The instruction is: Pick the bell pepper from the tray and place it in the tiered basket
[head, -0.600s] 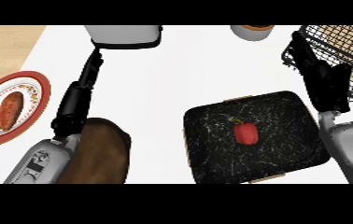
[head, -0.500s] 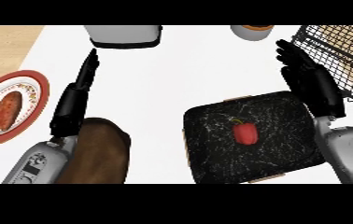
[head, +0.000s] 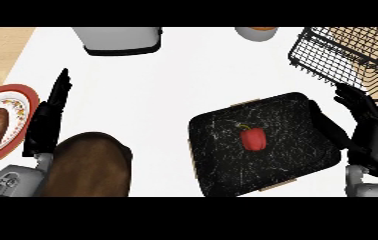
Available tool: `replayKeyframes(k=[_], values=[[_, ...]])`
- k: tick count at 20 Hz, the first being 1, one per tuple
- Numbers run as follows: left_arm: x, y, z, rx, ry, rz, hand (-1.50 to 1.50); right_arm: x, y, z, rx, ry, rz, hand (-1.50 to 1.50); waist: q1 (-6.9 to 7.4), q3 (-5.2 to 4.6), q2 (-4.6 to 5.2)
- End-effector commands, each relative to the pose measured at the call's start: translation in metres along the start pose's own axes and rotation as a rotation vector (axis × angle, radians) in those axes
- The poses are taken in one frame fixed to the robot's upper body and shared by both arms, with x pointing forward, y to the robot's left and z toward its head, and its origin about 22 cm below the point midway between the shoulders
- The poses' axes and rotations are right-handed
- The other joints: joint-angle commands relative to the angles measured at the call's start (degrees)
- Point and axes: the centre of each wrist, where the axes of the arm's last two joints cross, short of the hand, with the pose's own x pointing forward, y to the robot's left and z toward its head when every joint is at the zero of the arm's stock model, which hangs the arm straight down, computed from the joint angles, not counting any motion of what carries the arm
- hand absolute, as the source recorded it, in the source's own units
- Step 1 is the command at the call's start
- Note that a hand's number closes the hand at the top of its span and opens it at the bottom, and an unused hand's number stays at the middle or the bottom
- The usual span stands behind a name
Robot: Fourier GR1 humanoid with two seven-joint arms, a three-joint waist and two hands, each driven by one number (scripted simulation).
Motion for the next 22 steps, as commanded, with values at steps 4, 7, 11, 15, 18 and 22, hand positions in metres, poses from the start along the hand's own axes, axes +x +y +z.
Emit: replayKeyframes(k=[4, 7, 11, 15, 18, 22], values=[[0.009, 0.009, 0.004, -0.015, 0.027, 0.002, 0.0, 0.008, -0.039, 0.094, -0.164, -0.004, 0.104, -1.5, 1.64, -0.2, 0.24], [0.003, 0.008, 0.0, -0.03, 0.054, -0.012, 0.0, 0.016, -0.058, 0.105, 0.019, 0.042, 0.268, -1.5, 1.54, -0.38, 0.48], [0.01, 0.007, -0.005, -0.039, 0.024, -0.009, 0.0, 0.023, -0.07, 0.105, 0.183, 0.116, 0.501, -1.5, 2.87, -0.66, 1.03], [0.004, 0.001, -0.004, -0.057, 0.022, -0.009, 0.0, 0.059, -0.068, 0.102, 0.253, 0.191, 0.621, -1.5, 4.02, -0.65, 1.17], [0.007, -0.005, -0.001, -0.075, 0.018, 0.003, 0.0, 0.086, -0.051, 0.099, 0.24, 0.245, 0.657, -1.5, 5.03, -0.44, 1.1], [0.01, -0.006, -0.011, -0.082, 0.011, 0.013, 0.0, 0.12, -0.026, 0.08, 0.204, 0.322, 0.67, -1.5, 5.5, -0.36, 1.26]])
